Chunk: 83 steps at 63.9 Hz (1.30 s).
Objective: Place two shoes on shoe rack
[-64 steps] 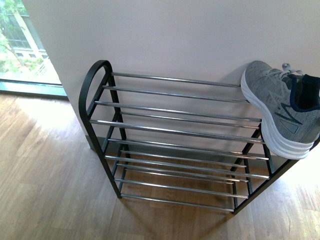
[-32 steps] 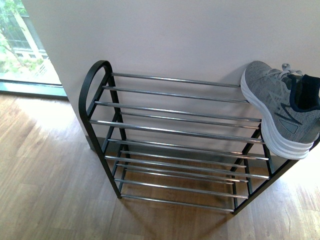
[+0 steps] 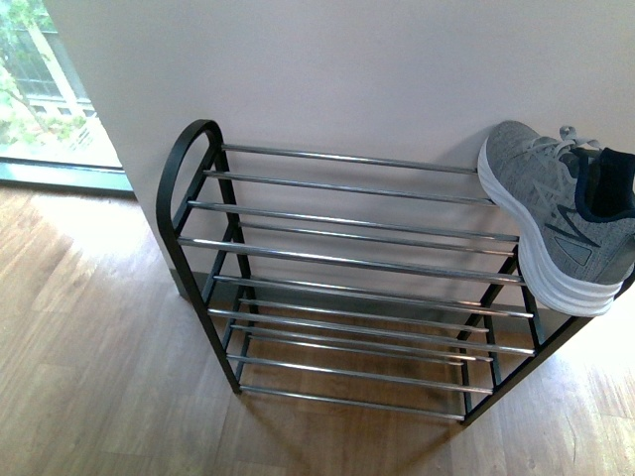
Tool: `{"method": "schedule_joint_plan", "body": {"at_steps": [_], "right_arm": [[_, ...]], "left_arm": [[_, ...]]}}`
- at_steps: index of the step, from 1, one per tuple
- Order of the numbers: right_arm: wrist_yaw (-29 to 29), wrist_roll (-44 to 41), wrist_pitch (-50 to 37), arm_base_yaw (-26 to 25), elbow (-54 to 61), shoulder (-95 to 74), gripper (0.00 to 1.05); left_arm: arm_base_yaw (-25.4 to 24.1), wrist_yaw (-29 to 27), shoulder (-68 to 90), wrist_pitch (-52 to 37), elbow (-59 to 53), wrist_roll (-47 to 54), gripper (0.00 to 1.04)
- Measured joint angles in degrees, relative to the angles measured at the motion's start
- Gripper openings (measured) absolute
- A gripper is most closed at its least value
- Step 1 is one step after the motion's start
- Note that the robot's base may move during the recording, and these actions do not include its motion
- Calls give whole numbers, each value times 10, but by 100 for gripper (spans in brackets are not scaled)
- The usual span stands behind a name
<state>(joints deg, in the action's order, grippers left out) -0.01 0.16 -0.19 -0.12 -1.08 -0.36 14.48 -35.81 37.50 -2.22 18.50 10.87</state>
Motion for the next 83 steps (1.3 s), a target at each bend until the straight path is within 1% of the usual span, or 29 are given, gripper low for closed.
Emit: {"method": "schedule_joint_plan", "body": {"at_steps": [1, 6, 8, 9, 10, 21, 22, 26, 32, 59, 70, 83], "right_arm": [[0, 0, 0, 0, 0, 0, 31], [0, 0, 0, 0, 0, 0, 46], [0, 0, 0, 0, 0, 0, 49], [0, 0, 0, 0, 0, 0, 52], [0, 0, 0, 0, 0, 0, 53], [0, 0, 0, 0, 0, 0, 86], [0, 0, 0, 0, 0, 0, 87], [0, 0, 0, 0, 0, 0, 97], [0, 0, 0, 0, 0, 0, 95], [2, 0, 0, 0, 0, 1, 96], [0, 0, 0, 0, 0, 1, 96], [3, 0, 0, 0, 0, 1, 96]], "left_arm": [[0, 0, 0, 0, 0, 0, 5], [0, 0, 0, 0, 0, 0, 5], [0, 0, 0, 0, 0, 0, 5], [0, 0, 0, 0, 0, 0, 5], [0, 0, 0, 0, 0, 0, 5], [0, 0, 0, 0, 0, 0, 5], [0, 0, 0, 0, 0, 0, 5], [0, 0, 0, 0, 0, 0, 5], [0, 0, 0, 0, 0, 0, 5], [-1, -5, 0, 0, 0, 0, 5], [2, 11, 0, 0, 0, 0, 5], [-2, -11, 0, 0, 0, 0, 5]]}}
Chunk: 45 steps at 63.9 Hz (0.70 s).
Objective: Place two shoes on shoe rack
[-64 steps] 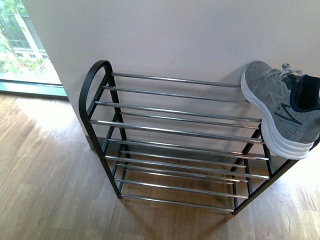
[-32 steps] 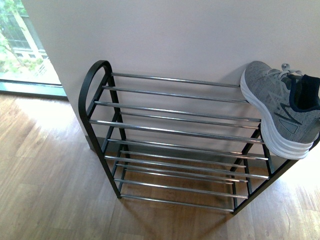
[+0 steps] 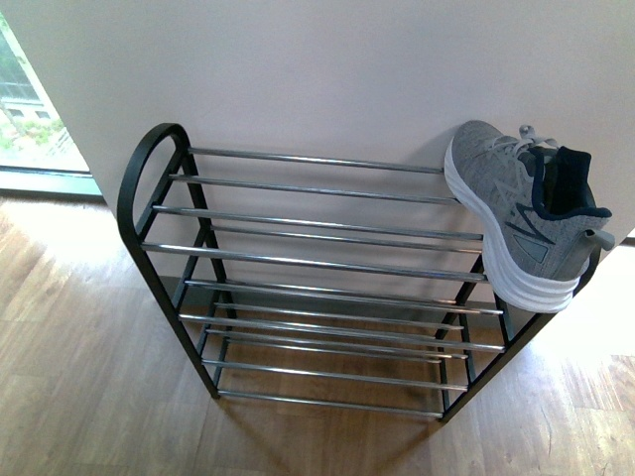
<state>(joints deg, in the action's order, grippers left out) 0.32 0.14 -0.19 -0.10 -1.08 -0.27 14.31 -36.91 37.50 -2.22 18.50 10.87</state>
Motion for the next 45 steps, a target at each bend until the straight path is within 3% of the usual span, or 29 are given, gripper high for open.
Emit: {"method": "schedule_joint_plan", "body": {"at_steps": [16, 26, 34, 45], "right_arm": [[-5, 0, 1, 0, 0, 0, 96], [-5, 0, 1, 0, 0, 0, 96], [-4, 0, 1, 0, 0, 0, 96], [-3, 0, 1, 0, 0, 0, 96]], "left_arm": [[3, 22, 0, 0, 0, 0, 5], [7, 2, 14, -24, 0, -24, 5], [18, 43, 115, -38, 47, -162, 5], [38, 167, 302, 15, 139, -378, 5]]}}
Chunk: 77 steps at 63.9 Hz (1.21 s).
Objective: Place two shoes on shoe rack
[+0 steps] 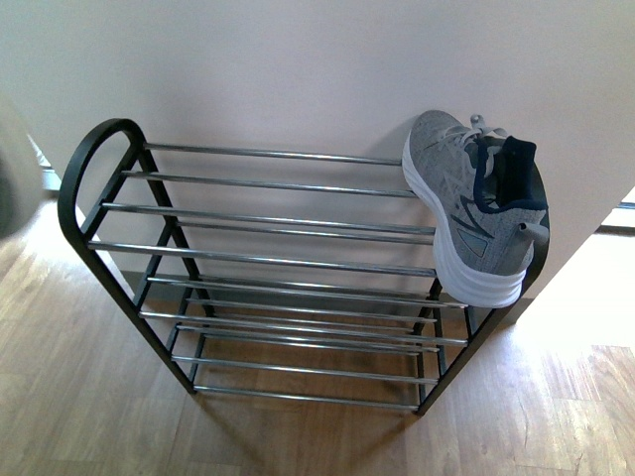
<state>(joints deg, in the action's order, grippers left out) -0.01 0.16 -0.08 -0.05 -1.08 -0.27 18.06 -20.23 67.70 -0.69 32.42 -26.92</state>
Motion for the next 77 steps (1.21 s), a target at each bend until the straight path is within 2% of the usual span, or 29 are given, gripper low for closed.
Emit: {"method": "schedule_joint_plan", "body": {"at_steps": [6, 13, 34, 77], "right_arm": [[0, 0, 0, 0, 0, 0, 96], [0, 0, 0, 0, 0, 0, 96], [0, 0, 0, 0, 0, 0, 96], [0, 0, 0, 0, 0, 0, 96]], "left_arm": [[15, 37, 89, 40, 45, -74, 5], [27, 63, 169, 70, 103, -101, 5], [78, 158, 374, 178, 306, -97, 5], [129, 260, 592, 215, 514, -152, 5]]}}
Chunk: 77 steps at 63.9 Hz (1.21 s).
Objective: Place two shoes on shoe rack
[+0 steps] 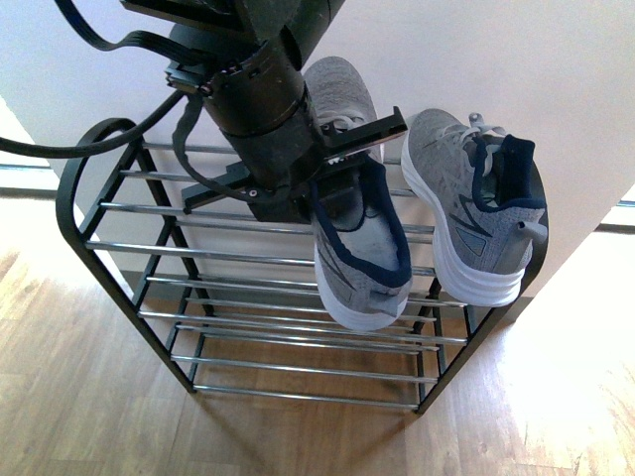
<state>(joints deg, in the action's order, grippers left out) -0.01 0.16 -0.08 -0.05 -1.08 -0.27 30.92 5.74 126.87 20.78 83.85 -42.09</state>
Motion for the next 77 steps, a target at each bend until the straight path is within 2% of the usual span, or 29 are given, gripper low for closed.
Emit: {"method": "schedule_joint_plan", "body": {"at_steps": [35, 56, 77], "right_arm": [[0, 0, 0, 0, 0, 0, 96], [0, 0, 0, 0, 0, 0, 96], [0, 0, 0, 0, 0, 0, 96]], "left_arm": [[5, 35, 124, 86, 184, 0, 5], [3, 34, 149, 105, 225, 6, 6], [-4, 49, 145, 79, 222, -2, 59]]}}
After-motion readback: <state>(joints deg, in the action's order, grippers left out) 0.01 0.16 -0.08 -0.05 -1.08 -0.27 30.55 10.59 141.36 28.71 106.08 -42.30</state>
